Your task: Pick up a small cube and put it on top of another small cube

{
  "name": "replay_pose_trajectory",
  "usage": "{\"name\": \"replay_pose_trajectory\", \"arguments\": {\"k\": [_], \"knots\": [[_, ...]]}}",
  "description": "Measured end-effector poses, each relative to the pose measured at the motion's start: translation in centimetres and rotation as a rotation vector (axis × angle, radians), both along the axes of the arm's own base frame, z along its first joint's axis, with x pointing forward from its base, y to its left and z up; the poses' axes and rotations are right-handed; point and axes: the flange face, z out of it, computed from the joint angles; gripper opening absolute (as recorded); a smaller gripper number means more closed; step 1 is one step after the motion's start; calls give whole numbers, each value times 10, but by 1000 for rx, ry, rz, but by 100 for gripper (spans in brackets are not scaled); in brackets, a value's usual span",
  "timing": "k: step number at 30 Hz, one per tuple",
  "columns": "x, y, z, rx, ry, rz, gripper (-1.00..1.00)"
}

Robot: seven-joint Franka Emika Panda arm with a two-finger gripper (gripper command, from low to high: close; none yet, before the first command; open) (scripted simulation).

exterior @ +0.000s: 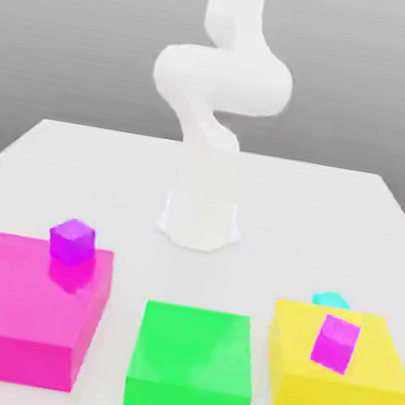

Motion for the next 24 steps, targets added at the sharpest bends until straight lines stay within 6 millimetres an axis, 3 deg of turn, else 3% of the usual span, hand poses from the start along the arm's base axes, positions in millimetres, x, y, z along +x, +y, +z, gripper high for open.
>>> {"name": "replay_pose_trajectory", "arguments": {"k": [6, 12, 18, 24], "knots": [[70, 29, -81, -37, 152, 52, 0], [119, 61, -174, -70, 299, 112, 0], [146, 97, -276, -97, 444, 183, 0], [150, 129, -384, -115, 589, 252, 0]]}}
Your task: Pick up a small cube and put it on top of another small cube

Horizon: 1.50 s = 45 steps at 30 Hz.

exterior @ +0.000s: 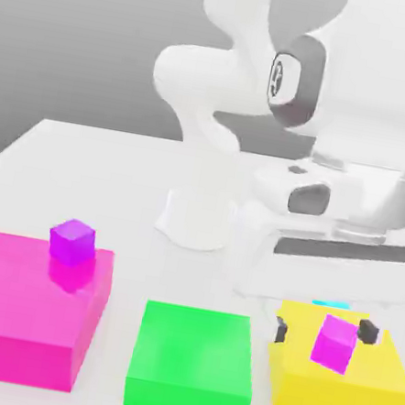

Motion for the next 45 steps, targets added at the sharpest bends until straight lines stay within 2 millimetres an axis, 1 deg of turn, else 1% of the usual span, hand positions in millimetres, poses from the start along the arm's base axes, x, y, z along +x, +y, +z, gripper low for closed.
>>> {"name": "replay_pose_trajectory", "arguments": {"k": [5, 9, 10, 15, 16, 17, 18, 21, 22, 26, 29, 30, 33, 38, 42, 45], "knots": [[-14, 24, -90, -7, 121, 54, 0], [-17, 29, -150, -8, 142, 63, 0], [-18, 29, -162, -8, 143, 63, -100], [-18, 29, -162, -7, 143, 63, -100], [-18, 29, -168, -8, 143, 63, -100], [-18, 29, -164, -8, 143, 63, -100], [-17, 29, -154, -8, 143, 63, -100], [-18, 29, -115, -8, 144, 62, -100], [-18, 18, -104, -8, 143, 24, -100], [-26, -58, -67, -5, 140, -253, -100], [-42, -116, -42, 2, 136, -480, -100], [-49, -141, -35, 6, 135, -572, -100], [-78, -204, -15, 21, 131, -827, -100], [-134, -256, 11, 49, 122, -1168, -100], [-188, -297, 25, 81, 114, -1470, -100], [-230, -320, 31, 111, 107, -1695, -100]]}}
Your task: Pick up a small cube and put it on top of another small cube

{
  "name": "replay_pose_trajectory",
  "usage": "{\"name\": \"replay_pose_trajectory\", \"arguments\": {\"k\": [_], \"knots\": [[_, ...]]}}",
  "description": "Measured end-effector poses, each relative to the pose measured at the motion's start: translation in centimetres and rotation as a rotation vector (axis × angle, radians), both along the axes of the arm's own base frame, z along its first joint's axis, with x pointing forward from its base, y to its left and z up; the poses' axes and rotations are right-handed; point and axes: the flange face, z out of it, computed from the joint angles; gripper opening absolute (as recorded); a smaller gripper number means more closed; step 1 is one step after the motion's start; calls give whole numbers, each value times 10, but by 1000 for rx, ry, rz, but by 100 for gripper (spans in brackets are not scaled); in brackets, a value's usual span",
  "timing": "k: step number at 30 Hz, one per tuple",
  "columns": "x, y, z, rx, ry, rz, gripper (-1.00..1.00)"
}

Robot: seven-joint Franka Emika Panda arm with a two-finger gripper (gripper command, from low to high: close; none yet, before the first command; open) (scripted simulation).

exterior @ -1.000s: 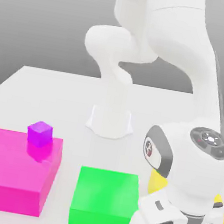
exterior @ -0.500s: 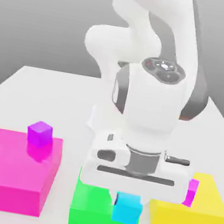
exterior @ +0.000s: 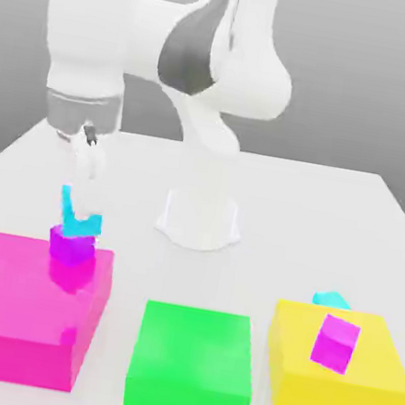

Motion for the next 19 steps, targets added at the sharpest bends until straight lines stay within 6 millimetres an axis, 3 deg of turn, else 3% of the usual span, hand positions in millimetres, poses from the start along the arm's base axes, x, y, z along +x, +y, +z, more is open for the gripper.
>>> {"name": "replay_pose_trajectory", "arguments": {"k": [2, 7, 8, 14, 19], "knots": [[-21, -9, -4, 6, -5, -115, -100], [-27, -12, -54, 7, -6, -152, -100], [-28, -12, -61, 7, -6, -152, 100], [-28, -11, -64, 7, -5, -153, 100], [-27, -12, -23, 7, -4, -153, 100]]}}
